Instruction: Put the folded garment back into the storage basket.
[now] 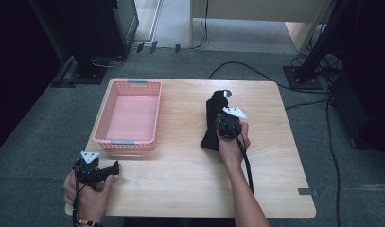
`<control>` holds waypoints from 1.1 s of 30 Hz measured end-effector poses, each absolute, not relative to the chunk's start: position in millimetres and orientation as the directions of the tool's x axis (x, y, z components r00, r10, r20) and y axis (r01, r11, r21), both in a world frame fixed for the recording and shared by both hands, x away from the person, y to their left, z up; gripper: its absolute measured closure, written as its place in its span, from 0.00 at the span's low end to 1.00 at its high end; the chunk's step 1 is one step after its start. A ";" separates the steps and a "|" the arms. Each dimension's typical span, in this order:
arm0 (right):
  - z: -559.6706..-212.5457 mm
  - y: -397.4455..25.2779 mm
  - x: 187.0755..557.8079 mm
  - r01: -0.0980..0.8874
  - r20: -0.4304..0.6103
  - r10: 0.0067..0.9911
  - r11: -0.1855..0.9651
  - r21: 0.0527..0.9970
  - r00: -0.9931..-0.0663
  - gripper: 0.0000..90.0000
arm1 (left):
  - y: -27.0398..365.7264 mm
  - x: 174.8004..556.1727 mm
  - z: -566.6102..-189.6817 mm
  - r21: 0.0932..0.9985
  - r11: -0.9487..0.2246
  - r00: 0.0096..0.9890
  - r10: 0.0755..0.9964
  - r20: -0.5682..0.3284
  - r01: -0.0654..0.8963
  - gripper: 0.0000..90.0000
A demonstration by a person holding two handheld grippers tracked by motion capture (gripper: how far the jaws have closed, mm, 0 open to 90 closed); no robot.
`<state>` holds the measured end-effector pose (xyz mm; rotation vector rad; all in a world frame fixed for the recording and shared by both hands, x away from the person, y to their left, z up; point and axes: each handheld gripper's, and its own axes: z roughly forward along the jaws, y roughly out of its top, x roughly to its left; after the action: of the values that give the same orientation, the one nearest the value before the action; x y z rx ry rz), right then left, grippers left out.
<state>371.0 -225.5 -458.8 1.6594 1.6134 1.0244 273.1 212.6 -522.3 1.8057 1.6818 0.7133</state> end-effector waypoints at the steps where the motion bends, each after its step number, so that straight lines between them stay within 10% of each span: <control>1: -456.4 -223.8 370.9 0.528 0.121 0.992 -0.083 0.845 -0.039 0.80 | 212.6 273.1 -522.3 0.716 -0.051 0.069 0.998 0.004 0.696 0.00; 33: -401.6 -147.9 386.3 0.492 0.157 0.969 -0.044 0.869 -0.190 0.80 | 212.6 273.1 -522.2 0.715 -0.052 0.069 0.998 0.005 0.697 0.00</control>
<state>386.3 -147.9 -401.6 1.5478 1.7093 1.1774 273.1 212.6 -522.2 1.8071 1.6824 0.7127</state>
